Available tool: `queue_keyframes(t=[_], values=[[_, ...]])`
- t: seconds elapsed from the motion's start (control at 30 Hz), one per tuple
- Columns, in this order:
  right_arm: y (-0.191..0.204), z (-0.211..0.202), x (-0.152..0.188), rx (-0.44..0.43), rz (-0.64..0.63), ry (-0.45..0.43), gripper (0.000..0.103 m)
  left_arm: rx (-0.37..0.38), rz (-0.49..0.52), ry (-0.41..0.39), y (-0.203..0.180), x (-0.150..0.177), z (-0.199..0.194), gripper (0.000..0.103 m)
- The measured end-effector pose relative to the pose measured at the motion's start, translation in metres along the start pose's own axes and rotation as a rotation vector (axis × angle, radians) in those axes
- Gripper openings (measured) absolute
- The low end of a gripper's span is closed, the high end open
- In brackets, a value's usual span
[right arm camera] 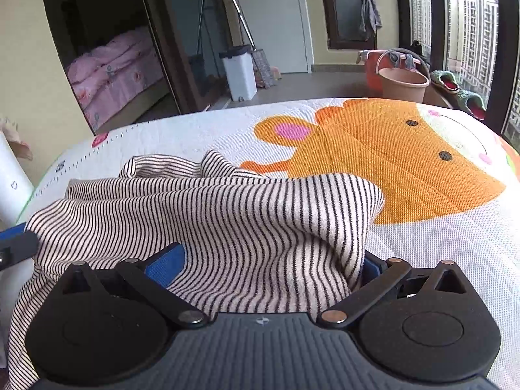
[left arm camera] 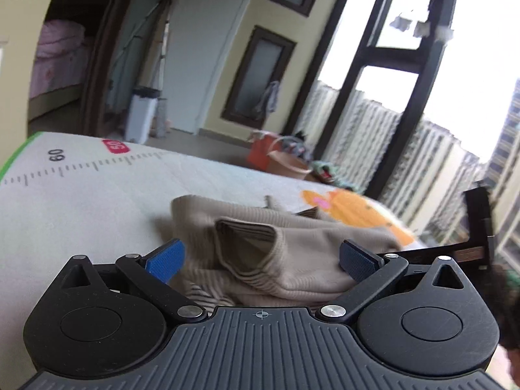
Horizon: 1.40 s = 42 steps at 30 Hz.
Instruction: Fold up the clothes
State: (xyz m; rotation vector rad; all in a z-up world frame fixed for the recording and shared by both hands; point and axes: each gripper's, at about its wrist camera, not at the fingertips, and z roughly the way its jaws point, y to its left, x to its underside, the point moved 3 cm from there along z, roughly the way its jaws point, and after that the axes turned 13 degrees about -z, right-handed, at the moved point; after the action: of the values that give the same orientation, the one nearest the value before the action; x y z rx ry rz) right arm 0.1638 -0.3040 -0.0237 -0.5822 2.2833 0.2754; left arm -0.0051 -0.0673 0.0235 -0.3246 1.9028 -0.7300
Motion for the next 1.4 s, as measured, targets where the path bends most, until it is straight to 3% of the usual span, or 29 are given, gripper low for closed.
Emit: queue_keyframes(t=[0.07, 0.1, 0.23, 0.3, 0.37, 0.47, 0.73, 0.8, 0.83, 0.87, 1.0, 1.1, 1.23, 1.33, 1.4], values=[[-0.001, 0.0, -0.006, -0.011, 0.001, 0.043, 0.103, 0.188, -0.043, -0.026, 0.005, 0.005, -0.022, 0.103], [0.003, -0.004, -0.009, -0.004, -0.015, 0.035, 0.103, 0.246, -0.053, -0.037, 0.009, 0.009, -0.029, 0.103], [0.041, -0.045, -0.024, 0.084, -0.152, -0.126, 0.103, 0.34, -0.155, -0.07, 0.023, 0.009, -0.038, 0.103], [0.066, -0.064, -0.026, 0.124, -0.243, -0.208, 0.1, 0.32, -0.183, -0.075, 0.027, 0.009, -0.037, 0.103], [0.102, -0.069, -0.014, 0.136, -0.363, -0.253, 0.089, 0.29, -0.198, -0.07, 0.033, 0.005, -0.032, 0.103], [0.139, -0.066, 0.004, 0.119, -0.451, -0.278, 0.072, 0.303, -0.203, -0.073, 0.036, 0.001, -0.031, 0.103], [0.21, -0.038, 0.005, 0.168, -0.719, -0.31, 0.072, 0.326, -0.199, -0.098, 0.038, -0.002, -0.033, 0.103], [0.217, -0.03, 0.001, 0.158, -0.744, -0.305, 0.057, 0.324, -0.217, -0.108, 0.04, -0.002, -0.033, 0.103], [0.217, -0.027, -0.004, 0.132, -0.731, -0.29, 0.027, 0.323, -0.235, -0.112, 0.043, -0.003, -0.034, 0.103], [0.216, -0.027, -0.008, 0.127, -0.719, -0.285, 0.012, 0.32, -0.249, -0.114, 0.046, -0.003, -0.035, 0.103], [0.2, -0.047, -0.026, 0.207, -0.679, -0.307, 0.011, 0.319, -0.277, -0.12, 0.05, -0.005, -0.035, 0.103], [0.16, -0.08, -0.044, 0.353, -0.634, -0.337, 0.01, 0.319, -0.277, -0.119, 0.049, -0.005, -0.035, 0.103], [0.068, -0.138, -0.061, 0.61, -0.481, -0.334, 0.01, 0.31, -0.284, -0.107, 0.05, -0.005, -0.033, 0.103], [-0.012, -0.177, -0.052, 0.831, -0.338, -0.296, 0.011, 0.303, -0.283, -0.099, 0.05, -0.005, -0.032, 0.103], [-0.067, -0.196, -0.036, 0.908, -0.181, -0.248, 0.015, 0.288, -0.269, -0.095, 0.049, -0.003, -0.031, 0.103]])
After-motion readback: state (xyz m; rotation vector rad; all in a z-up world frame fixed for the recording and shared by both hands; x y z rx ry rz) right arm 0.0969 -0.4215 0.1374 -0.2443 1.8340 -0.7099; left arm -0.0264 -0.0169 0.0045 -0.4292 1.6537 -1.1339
